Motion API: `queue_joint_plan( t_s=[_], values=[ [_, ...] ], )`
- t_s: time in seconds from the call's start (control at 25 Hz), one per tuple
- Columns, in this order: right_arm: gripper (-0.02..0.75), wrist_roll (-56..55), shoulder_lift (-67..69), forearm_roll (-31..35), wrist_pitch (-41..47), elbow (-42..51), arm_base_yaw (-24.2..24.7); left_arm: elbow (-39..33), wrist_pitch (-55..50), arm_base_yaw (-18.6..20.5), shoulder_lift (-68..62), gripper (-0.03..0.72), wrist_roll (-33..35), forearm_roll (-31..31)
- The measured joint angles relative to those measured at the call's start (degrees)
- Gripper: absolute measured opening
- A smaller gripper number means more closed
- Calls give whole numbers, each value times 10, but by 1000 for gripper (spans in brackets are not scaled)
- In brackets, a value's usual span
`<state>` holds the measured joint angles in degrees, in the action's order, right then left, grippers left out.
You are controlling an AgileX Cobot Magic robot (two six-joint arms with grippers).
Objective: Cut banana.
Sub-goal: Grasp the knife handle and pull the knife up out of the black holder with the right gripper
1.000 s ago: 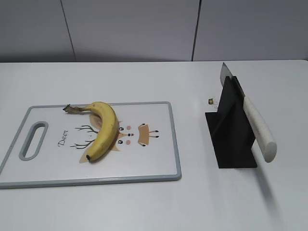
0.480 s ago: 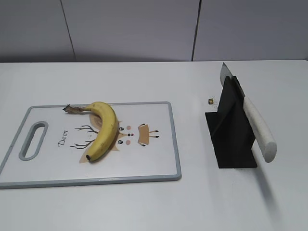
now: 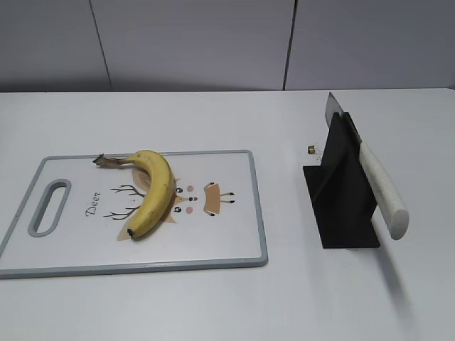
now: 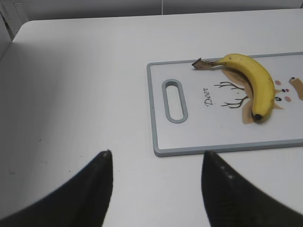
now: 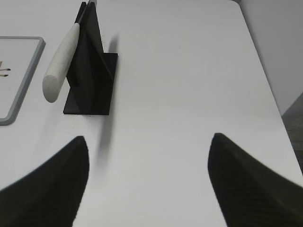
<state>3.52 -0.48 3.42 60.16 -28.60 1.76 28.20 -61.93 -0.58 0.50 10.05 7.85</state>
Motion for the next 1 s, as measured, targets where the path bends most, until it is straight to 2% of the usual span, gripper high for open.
queue_joint_plan(
  t_s=[0.8, 1.0],
  values=[
    [592, 0, 0, 0, 0, -5, 0, 0, 0, 0, 0, 576, 0, 0],
    [592, 0, 25, 0, 30, -27, 0, 0, 0, 0, 0, 576, 0, 0]
  ],
)
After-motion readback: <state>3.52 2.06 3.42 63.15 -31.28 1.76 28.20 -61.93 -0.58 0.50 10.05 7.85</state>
